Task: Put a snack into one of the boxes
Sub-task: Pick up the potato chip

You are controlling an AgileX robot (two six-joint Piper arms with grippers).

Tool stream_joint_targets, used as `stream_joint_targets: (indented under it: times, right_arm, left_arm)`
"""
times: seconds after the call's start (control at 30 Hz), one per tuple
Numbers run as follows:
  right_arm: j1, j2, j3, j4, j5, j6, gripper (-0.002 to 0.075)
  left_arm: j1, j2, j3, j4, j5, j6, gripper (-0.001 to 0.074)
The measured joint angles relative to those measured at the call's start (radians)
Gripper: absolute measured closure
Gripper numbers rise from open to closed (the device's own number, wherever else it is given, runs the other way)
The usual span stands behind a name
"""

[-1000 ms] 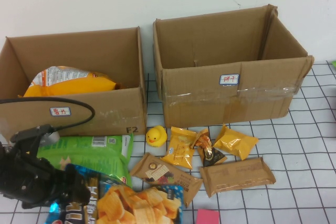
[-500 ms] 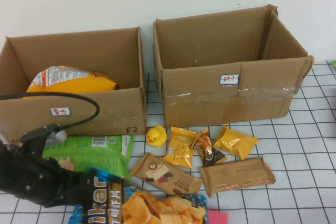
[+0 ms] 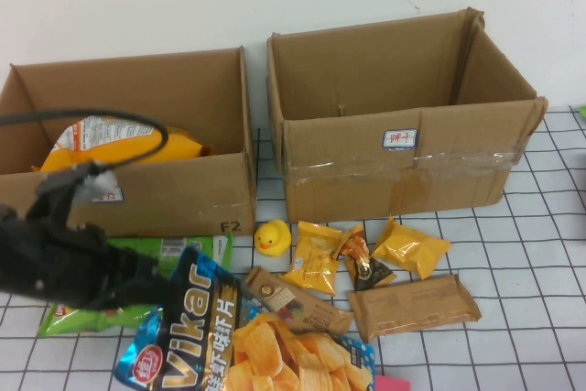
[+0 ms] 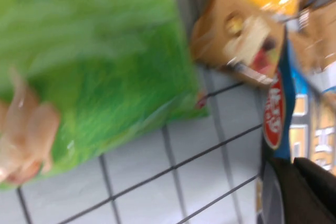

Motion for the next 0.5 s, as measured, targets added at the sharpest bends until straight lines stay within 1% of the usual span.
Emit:
stream_joint_targets:
  times: [0.33,0.5]
  right_arm:
    - [0.000,0.000,0.000,0.000,0.002,0.000,0.0727]
    - [0.000,0.000,0.000,0.000,0.002,0.000,0.0727]
  left_arm:
    - [0.000,-0.053,-0.184,-0.001,0.138,0.002,0.0736]
    - [0.000,-0.055,-0.232,0.067,0.164,-0.010,0.0736]
